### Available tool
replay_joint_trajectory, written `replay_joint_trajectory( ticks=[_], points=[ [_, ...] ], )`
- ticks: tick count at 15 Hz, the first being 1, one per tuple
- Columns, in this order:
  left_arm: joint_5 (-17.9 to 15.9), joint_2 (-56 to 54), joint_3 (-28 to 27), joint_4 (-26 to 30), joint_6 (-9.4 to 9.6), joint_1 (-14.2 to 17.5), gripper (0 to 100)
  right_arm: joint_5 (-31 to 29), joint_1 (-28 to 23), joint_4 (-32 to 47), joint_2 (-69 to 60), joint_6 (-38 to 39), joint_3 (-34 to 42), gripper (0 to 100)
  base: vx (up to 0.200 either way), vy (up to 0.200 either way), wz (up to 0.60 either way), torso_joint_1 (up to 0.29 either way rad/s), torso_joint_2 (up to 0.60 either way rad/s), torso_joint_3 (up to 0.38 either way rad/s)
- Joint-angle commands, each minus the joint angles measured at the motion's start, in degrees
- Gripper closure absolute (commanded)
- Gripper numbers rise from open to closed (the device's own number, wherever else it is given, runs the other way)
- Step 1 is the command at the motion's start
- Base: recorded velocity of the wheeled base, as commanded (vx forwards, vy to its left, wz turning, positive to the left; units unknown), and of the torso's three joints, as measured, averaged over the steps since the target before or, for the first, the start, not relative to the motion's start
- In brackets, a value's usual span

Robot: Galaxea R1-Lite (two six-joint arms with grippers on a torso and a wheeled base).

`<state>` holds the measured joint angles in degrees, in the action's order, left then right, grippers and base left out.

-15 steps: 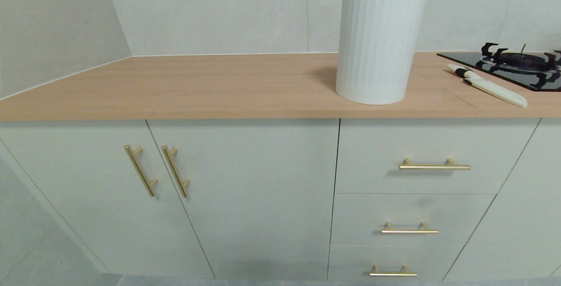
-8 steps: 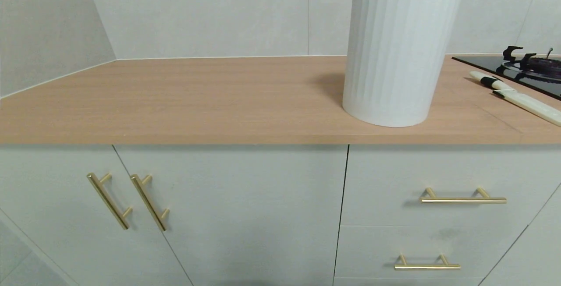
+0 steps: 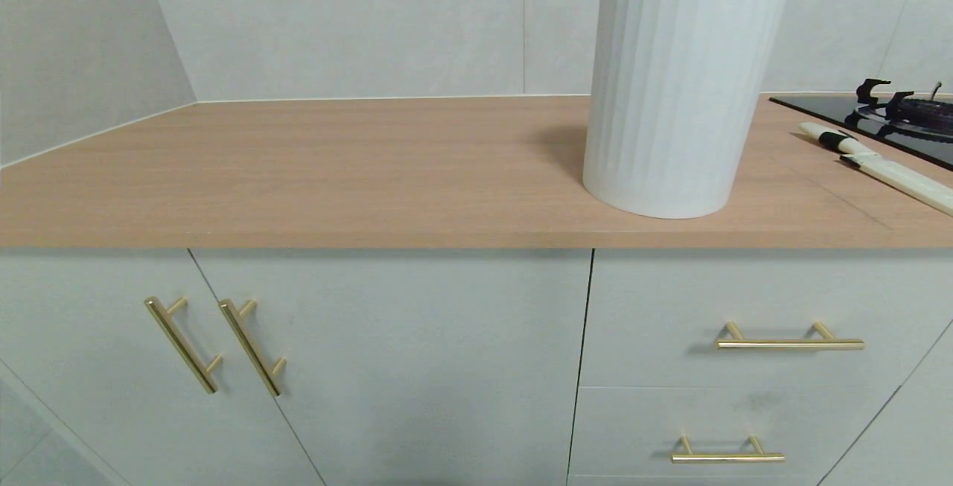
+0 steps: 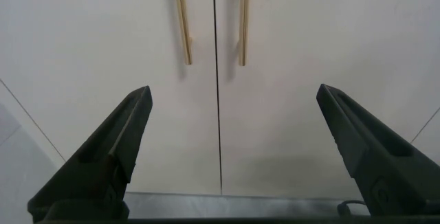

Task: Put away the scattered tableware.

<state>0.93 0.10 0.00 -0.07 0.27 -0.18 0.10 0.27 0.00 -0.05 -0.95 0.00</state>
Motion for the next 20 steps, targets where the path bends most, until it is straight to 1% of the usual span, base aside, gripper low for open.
replay_joint_trajectory(
  ticks=[1,8,20],
  points=[
    [0.0,0.1,0.0,0.0,0.0,0.0,0,0.0,0.1,0.0,0.0,0.0,0.0,0,0.0,-0.2,0.0,0.002,0.0,-0.007],
    [0.0,0.1,0.0,0.0,-0.09,0.0,0,0.0,0.0,-0.1,0.1,0.0,0.0,0,0.0,-0.2,0.0,0.003,0.0,0.002],
    [0.0,0.1,0.0,0.0,-0.18,0.0,0,0.0,0.1,-0.1,0.0,0.0,0.0,0,0.0,0.0,0.0,0.0,0.0,0.0]
  ],
)
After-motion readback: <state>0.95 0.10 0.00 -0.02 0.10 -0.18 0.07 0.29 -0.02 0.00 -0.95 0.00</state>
